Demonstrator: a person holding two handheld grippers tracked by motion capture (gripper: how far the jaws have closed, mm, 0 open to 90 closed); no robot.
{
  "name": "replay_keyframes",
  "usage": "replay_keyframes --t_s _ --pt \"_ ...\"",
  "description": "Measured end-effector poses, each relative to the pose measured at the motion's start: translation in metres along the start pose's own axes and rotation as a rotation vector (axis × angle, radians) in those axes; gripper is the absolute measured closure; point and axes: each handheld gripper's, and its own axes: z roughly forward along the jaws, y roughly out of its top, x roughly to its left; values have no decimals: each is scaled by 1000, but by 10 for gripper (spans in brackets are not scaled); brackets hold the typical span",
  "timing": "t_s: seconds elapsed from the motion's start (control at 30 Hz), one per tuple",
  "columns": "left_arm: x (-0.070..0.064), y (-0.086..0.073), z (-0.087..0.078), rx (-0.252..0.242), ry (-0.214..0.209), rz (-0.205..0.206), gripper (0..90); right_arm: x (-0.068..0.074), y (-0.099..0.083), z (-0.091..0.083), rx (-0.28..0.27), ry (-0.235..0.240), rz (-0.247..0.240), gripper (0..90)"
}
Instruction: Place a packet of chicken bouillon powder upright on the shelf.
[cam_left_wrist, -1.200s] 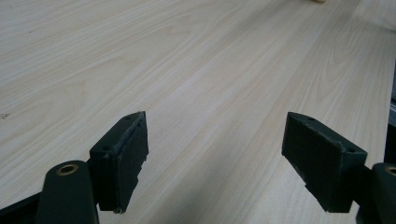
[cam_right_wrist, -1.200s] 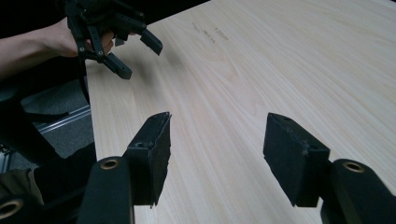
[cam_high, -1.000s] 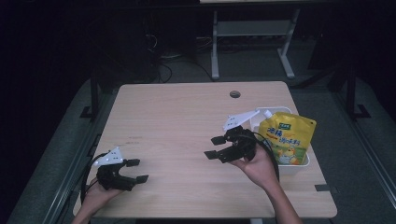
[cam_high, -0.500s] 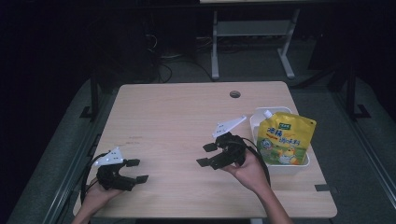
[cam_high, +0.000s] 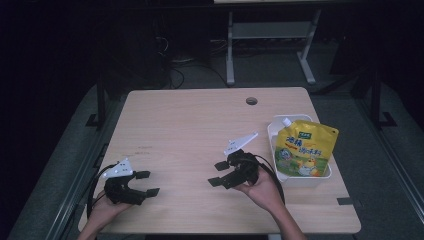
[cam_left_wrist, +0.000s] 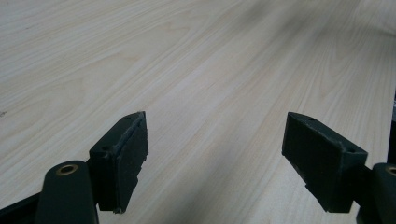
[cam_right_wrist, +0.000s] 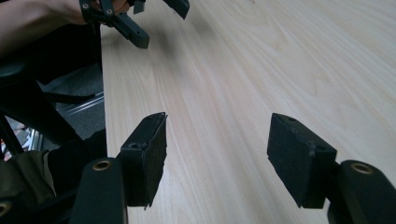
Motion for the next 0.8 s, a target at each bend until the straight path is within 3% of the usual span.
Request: replay_keyframes --t_s 0.8 --pt "-3 -1 5 14 0 6 210 1 -35 20 27 32 38 325"
